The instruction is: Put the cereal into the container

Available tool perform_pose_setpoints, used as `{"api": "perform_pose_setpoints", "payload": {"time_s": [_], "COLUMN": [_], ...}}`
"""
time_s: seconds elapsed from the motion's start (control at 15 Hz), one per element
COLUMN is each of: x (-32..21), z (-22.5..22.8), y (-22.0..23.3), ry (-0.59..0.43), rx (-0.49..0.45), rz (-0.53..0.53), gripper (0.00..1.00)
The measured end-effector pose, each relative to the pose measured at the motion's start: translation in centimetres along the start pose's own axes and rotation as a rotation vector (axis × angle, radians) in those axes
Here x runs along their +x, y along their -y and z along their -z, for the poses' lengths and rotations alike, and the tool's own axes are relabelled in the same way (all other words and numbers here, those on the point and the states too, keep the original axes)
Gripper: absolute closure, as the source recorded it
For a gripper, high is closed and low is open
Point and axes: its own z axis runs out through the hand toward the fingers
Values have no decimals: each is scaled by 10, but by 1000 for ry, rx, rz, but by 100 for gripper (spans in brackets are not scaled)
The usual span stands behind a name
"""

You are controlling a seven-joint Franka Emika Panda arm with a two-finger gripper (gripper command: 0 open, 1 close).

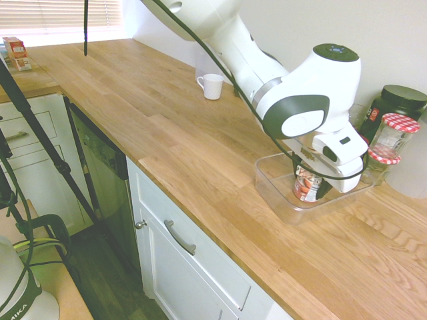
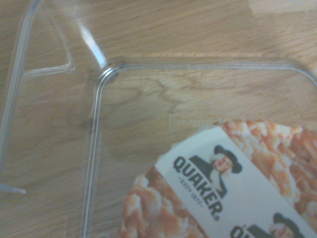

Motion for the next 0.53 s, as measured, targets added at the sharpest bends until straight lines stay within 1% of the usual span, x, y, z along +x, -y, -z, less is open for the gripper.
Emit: {"api": "perform_pose_setpoints", "payload": {"time_s": [0.53], "x": [1], "z": [0], "y": [-3], "ry": [8], "rx": [-10], "rz": [10], "gripper": [0]}}
